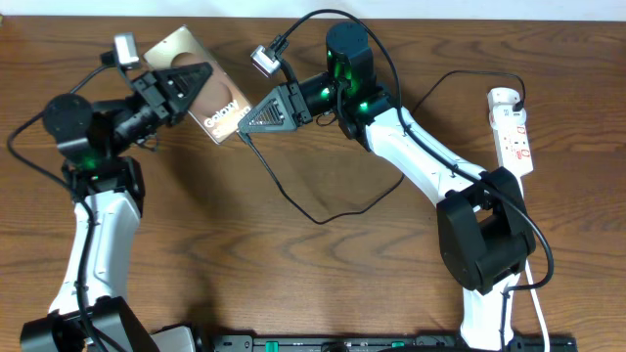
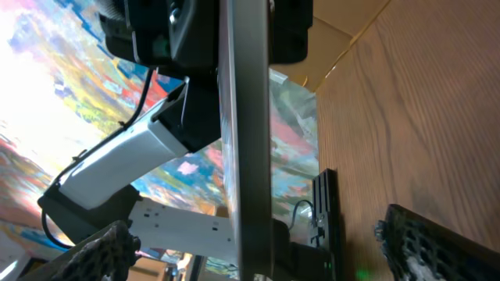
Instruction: Plug charger to phone and switch on socket
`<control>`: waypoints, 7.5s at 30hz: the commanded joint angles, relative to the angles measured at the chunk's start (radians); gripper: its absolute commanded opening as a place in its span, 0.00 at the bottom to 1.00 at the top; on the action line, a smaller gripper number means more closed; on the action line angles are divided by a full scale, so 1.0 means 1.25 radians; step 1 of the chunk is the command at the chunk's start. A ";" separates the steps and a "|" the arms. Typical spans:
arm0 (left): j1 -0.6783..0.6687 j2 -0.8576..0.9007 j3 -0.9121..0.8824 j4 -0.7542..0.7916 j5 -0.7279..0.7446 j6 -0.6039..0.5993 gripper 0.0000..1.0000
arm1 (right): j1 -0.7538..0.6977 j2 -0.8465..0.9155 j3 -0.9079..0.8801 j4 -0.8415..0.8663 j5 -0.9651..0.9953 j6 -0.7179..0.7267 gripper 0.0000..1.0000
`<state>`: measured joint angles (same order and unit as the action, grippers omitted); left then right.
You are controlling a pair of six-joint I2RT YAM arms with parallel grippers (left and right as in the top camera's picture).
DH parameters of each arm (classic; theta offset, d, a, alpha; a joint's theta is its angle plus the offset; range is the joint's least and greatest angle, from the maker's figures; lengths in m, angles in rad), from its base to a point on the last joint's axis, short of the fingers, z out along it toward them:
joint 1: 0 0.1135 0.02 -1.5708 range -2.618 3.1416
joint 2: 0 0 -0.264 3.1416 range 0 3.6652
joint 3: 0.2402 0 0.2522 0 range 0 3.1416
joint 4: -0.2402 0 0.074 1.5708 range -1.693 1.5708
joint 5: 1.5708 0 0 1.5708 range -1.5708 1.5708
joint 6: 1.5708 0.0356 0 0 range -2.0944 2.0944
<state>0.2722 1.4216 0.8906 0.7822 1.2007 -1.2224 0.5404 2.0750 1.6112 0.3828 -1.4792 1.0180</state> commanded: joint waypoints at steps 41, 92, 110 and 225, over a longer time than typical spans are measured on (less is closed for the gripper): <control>0.027 0.002 -0.188 -0.910 -0.344 0.789 0.07 | -0.055 0.001 0.014 -1.008 0.808 -0.541 0.99; 0.027 0.238 -0.254 -0.868 -0.400 0.758 0.77 | -0.054 0.001 0.014 -1.061 0.802 -0.561 0.98; 0.027 0.238 -0.254 -0.972 -0.622 0.578 0.81 | -0.054 0.001 0.014 -1.069 0.802 -0.567 0.98; -0.259 -0.132 0.377 -1.252 -0.681 0.761 0.96 | -0.817 -0.017 0.617 -1.479 0.947 -0.821 0.99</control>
<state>-0.0425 1.2514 1.3354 -0.7799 0.4076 -0.2890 -0.4648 2.0609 2.4435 -1.4841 -0.2180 0.0452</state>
